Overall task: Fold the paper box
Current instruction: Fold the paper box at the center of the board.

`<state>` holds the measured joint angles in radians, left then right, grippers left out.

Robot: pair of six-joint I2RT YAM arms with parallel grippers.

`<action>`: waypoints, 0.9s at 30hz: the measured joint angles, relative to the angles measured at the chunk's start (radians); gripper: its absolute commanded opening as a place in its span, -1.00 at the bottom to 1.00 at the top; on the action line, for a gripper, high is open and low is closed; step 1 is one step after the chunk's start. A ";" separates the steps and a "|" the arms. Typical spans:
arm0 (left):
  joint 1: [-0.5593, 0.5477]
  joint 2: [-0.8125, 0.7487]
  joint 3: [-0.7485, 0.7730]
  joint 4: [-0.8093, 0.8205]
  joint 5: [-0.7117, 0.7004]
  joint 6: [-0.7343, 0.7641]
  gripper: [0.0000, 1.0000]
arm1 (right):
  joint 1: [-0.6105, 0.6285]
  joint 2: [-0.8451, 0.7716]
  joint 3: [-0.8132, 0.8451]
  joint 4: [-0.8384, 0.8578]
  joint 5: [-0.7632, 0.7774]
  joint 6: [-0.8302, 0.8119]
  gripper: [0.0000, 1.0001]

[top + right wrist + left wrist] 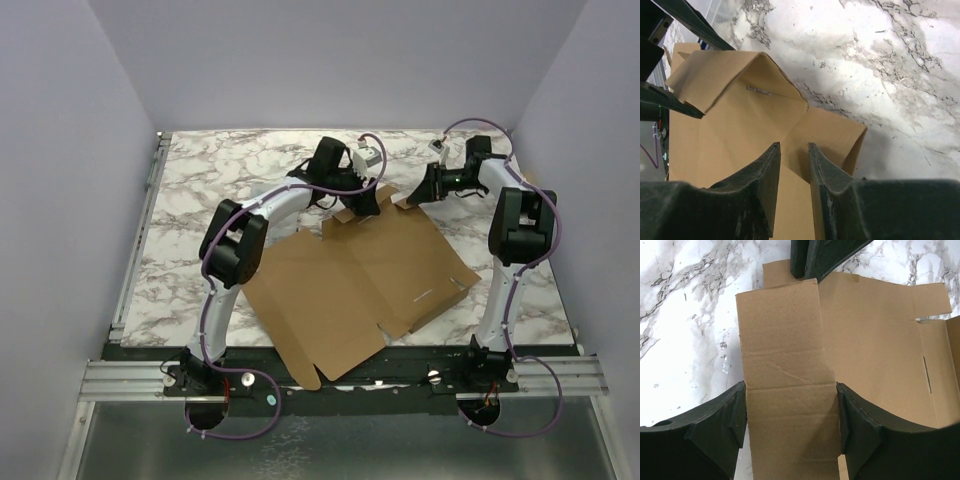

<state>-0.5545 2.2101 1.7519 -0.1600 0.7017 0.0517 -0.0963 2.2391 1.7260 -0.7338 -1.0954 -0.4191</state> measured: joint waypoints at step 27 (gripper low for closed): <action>-0.059 -0.082 -0.050 -0.071 -0.171 0.185 -0.47 | -0.004 -0.073 -0.057 0.041 0.085 -0.041 0.10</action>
<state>-0.6132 2.1277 1.7023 -0.2306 0.5304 0.2371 -0.1001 2.1662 1.6691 -0.6930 -1.0100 -0.4599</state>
